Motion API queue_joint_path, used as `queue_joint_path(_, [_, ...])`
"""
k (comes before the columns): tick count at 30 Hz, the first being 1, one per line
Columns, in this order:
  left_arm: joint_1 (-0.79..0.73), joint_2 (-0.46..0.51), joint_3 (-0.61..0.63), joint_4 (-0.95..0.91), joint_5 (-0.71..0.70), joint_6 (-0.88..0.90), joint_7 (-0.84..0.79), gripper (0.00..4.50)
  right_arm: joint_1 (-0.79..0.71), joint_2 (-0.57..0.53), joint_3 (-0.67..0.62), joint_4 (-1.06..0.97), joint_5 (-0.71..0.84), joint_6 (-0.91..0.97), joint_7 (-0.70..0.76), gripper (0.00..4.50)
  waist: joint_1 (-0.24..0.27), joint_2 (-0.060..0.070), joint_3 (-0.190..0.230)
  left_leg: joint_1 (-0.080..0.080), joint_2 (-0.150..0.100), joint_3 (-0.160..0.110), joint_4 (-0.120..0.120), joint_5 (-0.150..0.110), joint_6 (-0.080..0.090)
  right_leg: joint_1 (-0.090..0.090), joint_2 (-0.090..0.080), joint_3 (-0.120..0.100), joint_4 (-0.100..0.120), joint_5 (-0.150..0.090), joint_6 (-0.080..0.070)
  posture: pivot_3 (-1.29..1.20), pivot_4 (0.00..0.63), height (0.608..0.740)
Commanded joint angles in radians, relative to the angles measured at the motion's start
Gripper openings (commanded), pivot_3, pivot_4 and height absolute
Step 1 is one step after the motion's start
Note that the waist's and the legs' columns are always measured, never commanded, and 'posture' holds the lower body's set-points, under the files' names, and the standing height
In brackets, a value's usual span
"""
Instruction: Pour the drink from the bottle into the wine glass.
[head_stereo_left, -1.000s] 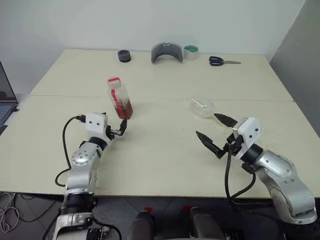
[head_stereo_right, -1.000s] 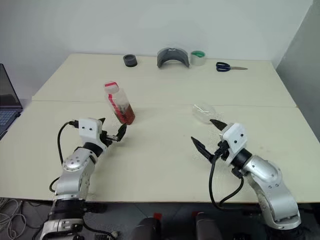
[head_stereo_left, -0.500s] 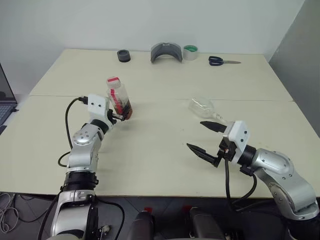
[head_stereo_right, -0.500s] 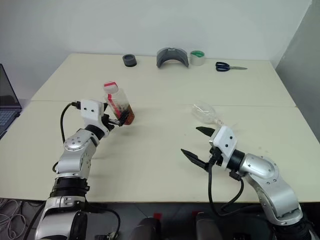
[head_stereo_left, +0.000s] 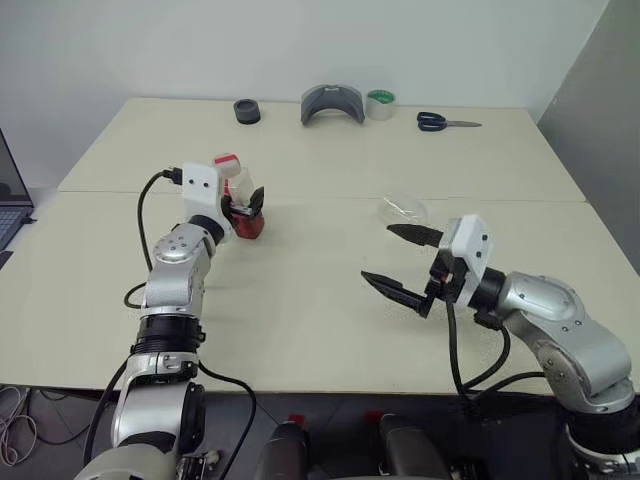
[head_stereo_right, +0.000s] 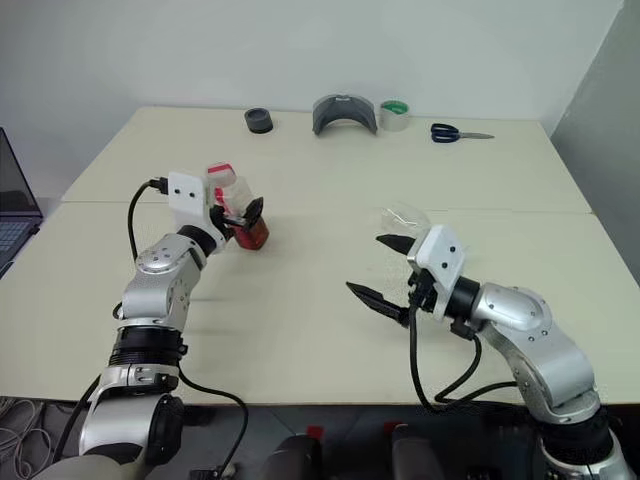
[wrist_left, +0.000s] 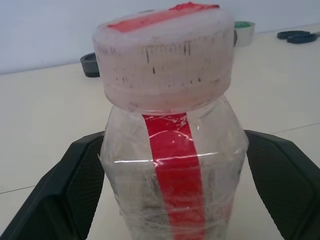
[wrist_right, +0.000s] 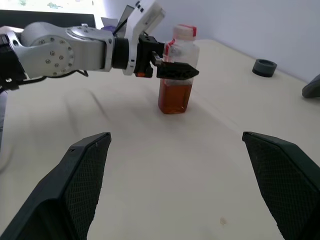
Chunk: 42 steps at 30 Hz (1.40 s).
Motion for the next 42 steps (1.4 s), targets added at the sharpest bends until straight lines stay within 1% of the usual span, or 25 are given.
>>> queue_joint_path(1, [-0.041, 0.008, -0.005, -0.009, 0.007, -0.002, 0.000, 4.48, -0.043, 0.003, -0.017, -0.029, 0.045, 0.032, -0.006, 4.50, 0.000, 0.000, 0.000, 0.000, 0.000, 0.000, 0.000, 0.000, 0.000, 0.000, 0.000, 0.000, 0.000, 0.000, 0.000, 0.00, 0.150, 0.740])
queue_joint_path(6, [-0.059, 0.014, -0.007, 0.012, 0.010, -0.013, -0.013, 4.48, -0.086, 0.016, -0.035, -0.011, 0.078, 0.061, -0.025, 4.50, 0.000, 0.000, 0.000, 0.000, 0.000, 0.000, 0.000, 0.000, 0.000, 0.000, 0.000, 0.000, 0.000, 0.000, 0.000, 0.00, 0.150, 0.740])
queue_joint_path(14, [-0.073, 0.022, -0.009, 0.047, 0.019, -0.032, -0.025, 4.48, -0.096, 0.002, -0.046, -0.004, 0.092, 0.070, -0.031, 4.50, 0.000, 0.000, 0.000, 0.000, 0.000, 0.000, 0.000, 0.000, 0.000, 0.000, 0.000, 0.000, 0.000, 0.000, 0.000, 0.00, 0.150, 0.740])
queue_joint_path(17, [-0.076, 0.023, -0.009, 0.067, 0.024, -0.050, -0.031, 3.85, -0.095, 0.002, -0.045, -0.005, 0.094, 0.072, -0.033, 4.50, 0.000, 0.000, 0.000, -0.001, 0.000, 0.000, 0.000, 0.000, 0.000, 0.000, 0.000, 0.000, 0.000, 0.000, 0.000, 0.00, 0.150, 0.740])
queue_joint_path(19, [-0.080, 0.024, -0.008, 0.082, 0.025, -0.064, -0.035, 3.27, -0.095, 0.003, -0.045, -0.006, 0.095, 0.072, -0.033, 4.50, 0.000, 0.000, 0.000, 0.000, 0.000, 0.000, 0.000, 0.000, 0.000, 0.000, 0.000, 0.000, 0.000, 0.000, 0.000, 0.00, 0.150, 0.740])
queue_joint_path(22, [-0.087, 0.027, -0.009, 0.102, 0.026, -0.086, -0.041, 2.27, -0.095, 0.004, -0.045, -0.006, 0.095, 0.071, -0.032, 4.50, 0.000, 0.000, 0.000, 0.000, 0.000, 0.000, 0.000, 0.000, 0.000, 0.000, 0.000, 0.000, 0.000, 0.000, 0.000, 0.00, 0.150, 0.740])
queue_joint_path(23, [-0.089, 0.028, -0.010, 0.108, 0.026, -0.093, -0.044, 2.00, -0.094, 0.004, -0.045, -0.007, 0.095, 0.071, -0.032, 4.50, 0.000, 0.000, 0.000, -0.001, 0.000, 0.000, 0.000, 0.000, 0.000, 0.000, 0.000, 0.000, 0.000, 0.000, 0.000, 0.00, 0.150, 0.740])
queue_joint_path(24, [-0.091, 0.029, -0.010, 0.114, 0.026, -0.102, -0.048, 1.84, -0.094, 0.004, -0.044, -0.008, 0.094, 0.070, -0.032, 4.50, 0.000, 0.000, 0.000, -0.001, 0.000, 0.000, 0.000, 0.000, 0.000, 0.000, 0.000, 0.000, 0.000, 0.000, 0.000, 0.00, 0.150, 0.740])
queue_joint_path(28, [-0.084, 0.027, -0.016, 0.112, 0.012, -0.131, -0.093, 1.82, -0.080, -0.004, -0.045, -0.023, 0.086, 0.064, -0.033, 4.50, 0.000, 0.000, 0.000, -0.001, 0.000, 0.000, 0.000, 0.000, 0.000, 0.000, 0.000, 0.000, 0.000, 0.000, 0.000, 0.00, 0.150, 0.740])
queue_joint_path(32, [-0.039, 0.001, -0.048, 0.013, -0.043, -0.129, -0.227, 1.82, -0.030, -0.034, -0.078, -0.057, 0.078, 0.061, -0.041, 4.50, 0.000, 0.000, 0.000, -0.001, -0.001, 0.000, 0.000, 0.000, 0.000, 0.000, -0.001, 0.000, 0.000, 0.000, 0.000, 0.00, 0.150, 0.740])
queue_joint_path(37, [0.017, -0.043, -0.122, -0.143, -0.147, -0.031, -0.411, 1.82, 0.036, -0.065, -0.118, -0.104, 0.050, 0.046, -0.078, 4.50, 0.003, 0.000, 0.000, -0.003, -0.001, 0.000, 0.001, 0.000, 0.000, -0.001, -0.002, 0.000, -0.001, 0.000, 0.000, 0.00, 0.150, 0.740])
queue_joint_path(39, [0.028, -0.064, -0.177, -0.211, -0.207, 0.034, -0.516, 1.82, 0.027, -0.051, -0.117, -0.119, 0.060, 0.087, -0.123, 4.50, 0.001, 0.000, 0.000, -0.002, -0.001, 0.000, 0.001, 0.000, 0.000, -0.001, -0.001, 0.000, 0.000, 0.000, 0.000, 0.00, 0.150, 0.740])
queue_joint_path(42, [0.021, -0.083, -0.228, -0.246, -0.235, 0.068, -0.600, 1.82, -0.019, -0.016, -0.103, -0.117, 0.085, 0.160, -0.192, 4.50, -0.003, 0.000, 0.000, -0.002, 0.000, 0.000, 0.001, 0.000, 0.000, -0.001, 0.000, 0.000, 0.000, 0.000, 0.000, 0.00, 0.150, 0.740])
